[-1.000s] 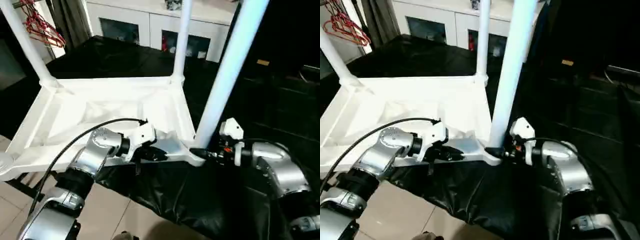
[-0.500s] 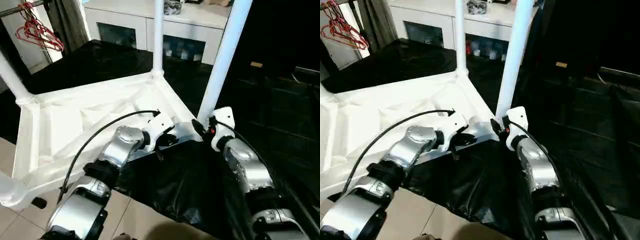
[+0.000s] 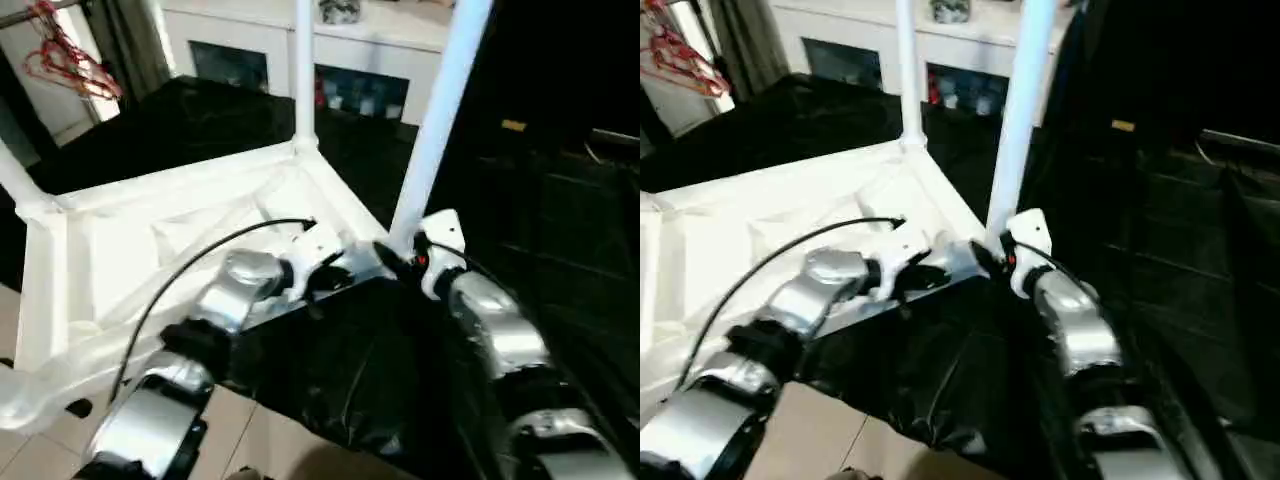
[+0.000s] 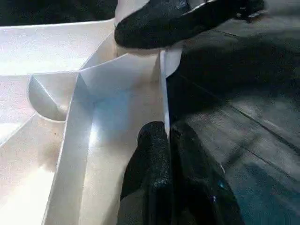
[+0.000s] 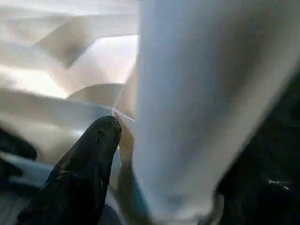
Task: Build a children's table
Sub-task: Rotate leg to tighten
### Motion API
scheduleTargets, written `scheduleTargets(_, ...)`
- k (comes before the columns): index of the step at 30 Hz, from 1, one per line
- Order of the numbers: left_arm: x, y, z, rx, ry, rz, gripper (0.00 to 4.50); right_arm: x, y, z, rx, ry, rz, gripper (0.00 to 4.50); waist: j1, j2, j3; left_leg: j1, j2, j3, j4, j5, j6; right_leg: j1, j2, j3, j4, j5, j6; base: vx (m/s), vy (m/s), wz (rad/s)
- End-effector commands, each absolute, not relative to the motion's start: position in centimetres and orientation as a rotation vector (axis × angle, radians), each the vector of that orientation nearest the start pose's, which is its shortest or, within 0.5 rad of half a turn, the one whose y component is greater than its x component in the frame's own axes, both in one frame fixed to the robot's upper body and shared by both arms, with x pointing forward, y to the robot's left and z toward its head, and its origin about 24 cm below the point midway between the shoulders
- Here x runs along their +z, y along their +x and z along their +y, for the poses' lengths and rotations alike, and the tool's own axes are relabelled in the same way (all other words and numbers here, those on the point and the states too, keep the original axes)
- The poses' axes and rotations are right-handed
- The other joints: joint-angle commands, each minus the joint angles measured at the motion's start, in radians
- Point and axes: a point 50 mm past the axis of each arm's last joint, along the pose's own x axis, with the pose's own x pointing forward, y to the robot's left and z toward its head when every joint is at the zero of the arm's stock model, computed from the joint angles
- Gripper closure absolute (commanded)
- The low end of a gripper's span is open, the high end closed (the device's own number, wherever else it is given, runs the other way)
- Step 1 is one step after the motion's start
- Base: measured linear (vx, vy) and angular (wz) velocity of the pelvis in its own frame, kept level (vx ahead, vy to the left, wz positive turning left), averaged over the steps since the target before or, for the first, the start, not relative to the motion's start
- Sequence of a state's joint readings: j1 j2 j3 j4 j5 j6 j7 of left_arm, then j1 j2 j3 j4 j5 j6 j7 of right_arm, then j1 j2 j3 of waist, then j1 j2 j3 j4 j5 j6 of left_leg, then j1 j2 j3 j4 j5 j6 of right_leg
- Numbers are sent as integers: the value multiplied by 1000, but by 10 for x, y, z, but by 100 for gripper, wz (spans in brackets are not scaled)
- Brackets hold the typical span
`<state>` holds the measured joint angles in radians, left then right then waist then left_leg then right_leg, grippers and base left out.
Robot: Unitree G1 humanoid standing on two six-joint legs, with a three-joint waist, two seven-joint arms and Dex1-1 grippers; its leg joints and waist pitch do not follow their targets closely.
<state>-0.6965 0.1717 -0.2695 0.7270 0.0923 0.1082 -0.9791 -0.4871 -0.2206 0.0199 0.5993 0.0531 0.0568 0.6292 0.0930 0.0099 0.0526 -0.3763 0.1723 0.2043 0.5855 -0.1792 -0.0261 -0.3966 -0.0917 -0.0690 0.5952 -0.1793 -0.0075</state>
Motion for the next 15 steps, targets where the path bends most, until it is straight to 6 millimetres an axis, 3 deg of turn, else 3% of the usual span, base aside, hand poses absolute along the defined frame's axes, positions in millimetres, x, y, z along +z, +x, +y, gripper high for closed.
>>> scheduleTargets(1,68,332,62,-1299,360,261,450,33,322,-134,794,-110,257,130,0,-3,-67,19,65,-29,-69,-198,53,45,-72,49,-60,-94,-257,0,0,0)
scheduleTargets(3,68,332,67,-1302,356,265,450,37,320,-141,844,-126,249,130,4,-4,-68,17,66,-29,-67,-181,65,46,-70,46,-54,-68,-269,0,0,0)
scheduleTargets(7,68,328,82,-1355,354,279,450,46,311,-158,1001,-148,256,130,8,-5,-67,15,68,-29,-66,-201,71,49,-73,45,-56,-107,-270,0,0,0)
scheduleTargets(8,68,328,83,-1358,354,279,450,47,310,-159,1009,-149,257,156,9,-6,-66,13,68,-28,-65,-198,76,48,-73,45,-56,-110,-270,0,0,0)
scheduleTargets(15,67,323,101,-1413,368,310,450,53,301,-175,1144,-169,292,214,20,-6,-69,15,70,-28,-62,-176,78,43,-71,44,-53,-115,-273,0,0,0)
